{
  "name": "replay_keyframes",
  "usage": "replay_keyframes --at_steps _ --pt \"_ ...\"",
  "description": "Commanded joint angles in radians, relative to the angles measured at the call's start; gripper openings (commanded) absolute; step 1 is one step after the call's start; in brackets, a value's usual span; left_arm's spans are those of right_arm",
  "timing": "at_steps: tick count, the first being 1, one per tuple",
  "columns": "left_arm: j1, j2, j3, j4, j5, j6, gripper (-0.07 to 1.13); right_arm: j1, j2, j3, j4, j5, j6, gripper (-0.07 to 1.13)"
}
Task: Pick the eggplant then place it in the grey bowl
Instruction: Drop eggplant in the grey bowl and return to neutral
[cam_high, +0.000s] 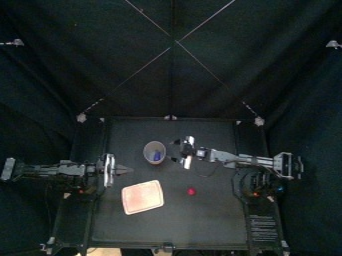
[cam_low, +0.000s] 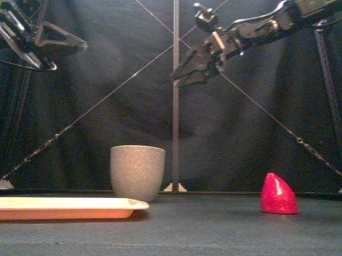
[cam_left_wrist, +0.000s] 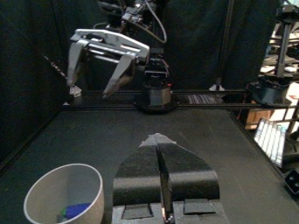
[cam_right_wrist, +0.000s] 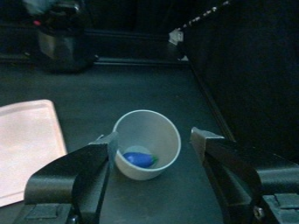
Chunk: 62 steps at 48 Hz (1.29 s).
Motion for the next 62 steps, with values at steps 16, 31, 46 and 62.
replay_keyframes --at_steps 16,31,46,62 --pt "0.012 0.003 -0.008 0.002 -0.005 0.000 -0.04 0.112 -0.609 0.442 0.078 -0.115 0.005 0.99" --pt "0.014 0.003 -0.003 0.002 -0.005 0.000 -0.04 0.107 -0.815 0.580 0.164 -0.086 0.005 0.99" --pt "0.015 0.003 -0.005 0.002 -0.005 0.000 -0.04 0.109 -0.807 0.612 0.196 -0.077 0.005 0.99" --pt "0.015 0.003 -0.002 0.002 -0.005 0.000 -0.04 0.098 -0.811 0.612 0.196 -0.098 0.003 0.99"
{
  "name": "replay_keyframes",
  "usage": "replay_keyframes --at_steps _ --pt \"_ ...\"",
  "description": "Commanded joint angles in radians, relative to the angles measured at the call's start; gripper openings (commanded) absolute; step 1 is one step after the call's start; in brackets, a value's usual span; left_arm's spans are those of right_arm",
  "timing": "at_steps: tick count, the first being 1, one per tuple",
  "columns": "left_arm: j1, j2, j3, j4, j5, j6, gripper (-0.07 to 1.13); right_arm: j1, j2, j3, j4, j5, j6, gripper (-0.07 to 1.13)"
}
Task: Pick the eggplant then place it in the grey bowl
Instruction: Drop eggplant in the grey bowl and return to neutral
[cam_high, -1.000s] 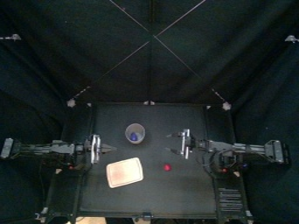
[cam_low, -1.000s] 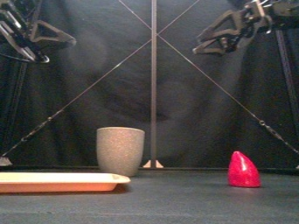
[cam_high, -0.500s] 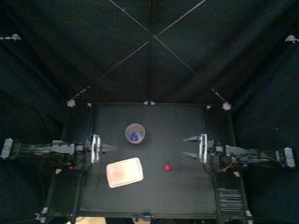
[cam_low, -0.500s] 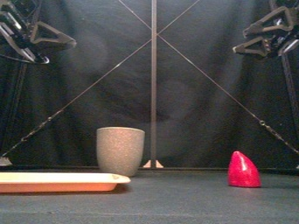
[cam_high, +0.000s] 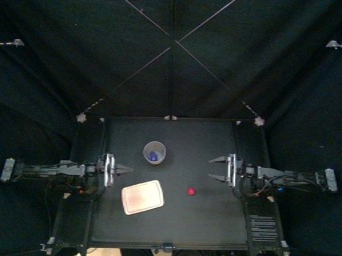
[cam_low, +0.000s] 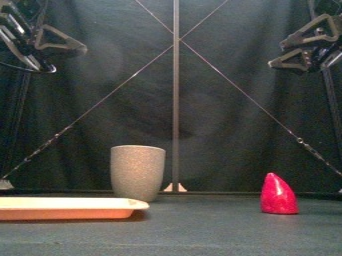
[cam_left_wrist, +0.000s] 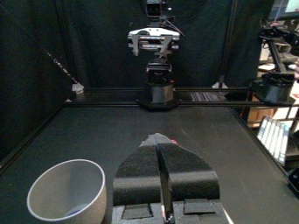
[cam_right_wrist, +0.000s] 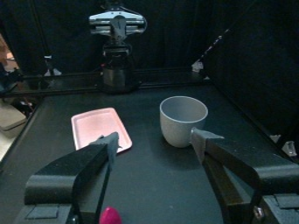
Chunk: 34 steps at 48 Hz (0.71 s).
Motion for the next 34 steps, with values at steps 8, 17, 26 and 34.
replay_keyframes --at_steps 8,17,26,34 --pt "0.003 0.003 -0.012 0.003 -0.005 0.000 -0.04 -0.011 0.011 -0.009 0.000 -0.015 -0.002 0.99" --pt "0.003 0.003 -0.012 0.003 -0.005 0.000 -0.04 -0.014 0.014 -0.006 0.000 -0.015 -0.002 0.99" --pt "0.003 0.003 -0.011 0.003 -0.005 0.000 -0.04 -0.014 0.017 -0.006 0.006 -0.015 -0.002 0.99" --pt "0.003 0.003 -0.011 0.003 -0.005 0.000 -0.04 -0.014 0.017 -0.003 0.005 -0.015 -0.002 0.99"
